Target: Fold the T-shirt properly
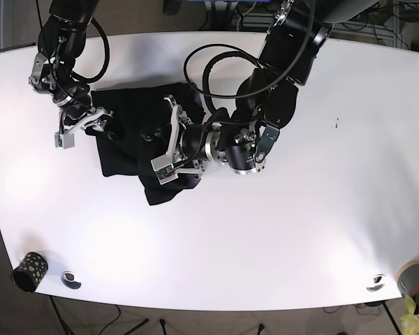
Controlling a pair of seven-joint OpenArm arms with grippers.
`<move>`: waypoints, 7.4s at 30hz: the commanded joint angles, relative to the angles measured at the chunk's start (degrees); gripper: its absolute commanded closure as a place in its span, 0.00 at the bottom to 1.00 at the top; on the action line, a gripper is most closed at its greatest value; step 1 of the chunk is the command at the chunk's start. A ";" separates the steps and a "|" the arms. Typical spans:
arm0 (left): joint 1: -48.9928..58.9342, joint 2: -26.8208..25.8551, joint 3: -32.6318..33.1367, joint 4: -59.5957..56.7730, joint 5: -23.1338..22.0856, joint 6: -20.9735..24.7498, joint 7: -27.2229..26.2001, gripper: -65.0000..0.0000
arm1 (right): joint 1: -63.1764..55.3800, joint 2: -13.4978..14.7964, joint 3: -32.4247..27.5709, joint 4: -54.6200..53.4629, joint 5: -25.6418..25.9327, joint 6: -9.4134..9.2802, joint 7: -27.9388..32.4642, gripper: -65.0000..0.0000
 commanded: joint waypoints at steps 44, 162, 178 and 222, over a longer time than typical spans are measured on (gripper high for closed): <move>-4.72 -11.39 -1.19 -3.33 -0.99 6.08 -24.22 0.25 | -8.82 -2.42 3.21 26.17 0.92 0.47 -6.42 0.26; 11.55 -6.12 -24.22 -3.33 28.46 5.72 -22.47 1.00 | 22.03 -2.86 -17.71 -14.89 -19.39 0.38 -6.68 0.94; 11.99 -6.12 -23.69 6.08 28.55 5.72 -22.55 1.00 | 11.66 -1.45 -15.87 10.43 -8.57 0.20 -12.84 0.94; 18.85 -5.24 -23.69 1.51 28.28 5.72 -22.47 1.00 | 15.44 -2.16 -13.23 3.57 -12.00 0.38 -13.54 0.60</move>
